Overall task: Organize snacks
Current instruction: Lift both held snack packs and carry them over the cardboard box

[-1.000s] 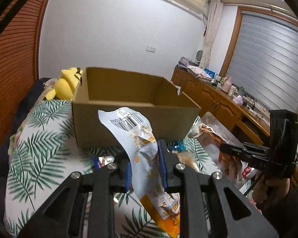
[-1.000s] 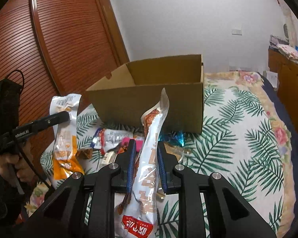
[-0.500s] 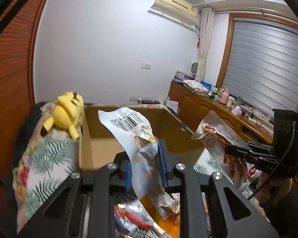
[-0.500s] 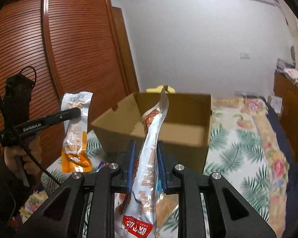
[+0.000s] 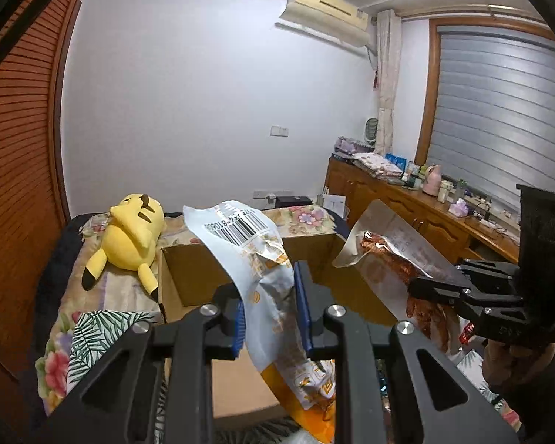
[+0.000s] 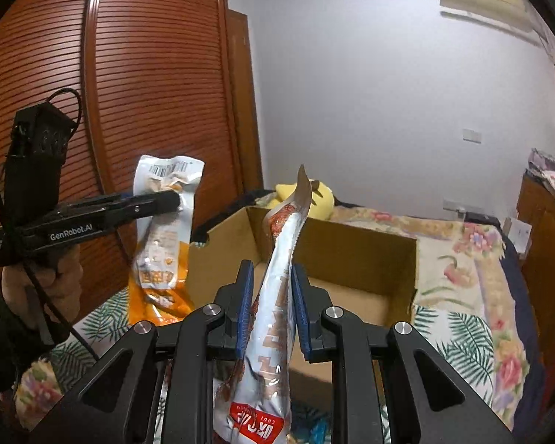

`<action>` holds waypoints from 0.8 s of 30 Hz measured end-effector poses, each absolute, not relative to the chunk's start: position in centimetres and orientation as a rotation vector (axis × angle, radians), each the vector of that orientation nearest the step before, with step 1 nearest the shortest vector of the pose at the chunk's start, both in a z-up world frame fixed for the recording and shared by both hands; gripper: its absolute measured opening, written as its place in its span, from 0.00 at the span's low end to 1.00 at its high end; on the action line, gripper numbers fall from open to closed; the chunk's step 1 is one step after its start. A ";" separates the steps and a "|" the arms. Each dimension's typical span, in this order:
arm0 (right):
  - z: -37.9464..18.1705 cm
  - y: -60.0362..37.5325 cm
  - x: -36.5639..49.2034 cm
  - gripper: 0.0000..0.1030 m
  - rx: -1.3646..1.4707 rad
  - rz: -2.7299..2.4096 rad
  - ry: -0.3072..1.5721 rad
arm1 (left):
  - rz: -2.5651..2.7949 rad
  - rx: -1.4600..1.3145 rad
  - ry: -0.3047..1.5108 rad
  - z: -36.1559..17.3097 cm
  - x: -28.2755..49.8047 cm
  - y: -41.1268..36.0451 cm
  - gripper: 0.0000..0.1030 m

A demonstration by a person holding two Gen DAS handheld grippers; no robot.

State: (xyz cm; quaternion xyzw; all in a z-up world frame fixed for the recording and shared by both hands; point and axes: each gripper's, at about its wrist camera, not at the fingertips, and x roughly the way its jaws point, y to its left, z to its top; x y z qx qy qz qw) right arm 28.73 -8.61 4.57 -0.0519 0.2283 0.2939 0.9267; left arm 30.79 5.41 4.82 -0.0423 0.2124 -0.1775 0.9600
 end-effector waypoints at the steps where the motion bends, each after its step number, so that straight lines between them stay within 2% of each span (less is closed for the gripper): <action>1: 4.4 -8.4 29.1 0.18 -0.113 0.601 0.471 | -0.358 -0.088 0.435 4.7 31.1 5.4 0.19; 16: 2.4 -6.9 34.5 0.18 -0.146 0.528 0.514 | -0.307 -0.068 0.529 2.2 35.9 4.7 0.20; 24: 0.2 -6.9 36.1 0.18 -0.162 0.453 0.560 | -0.243 -0.022 0.516 1.8 36.6 4.3 0.20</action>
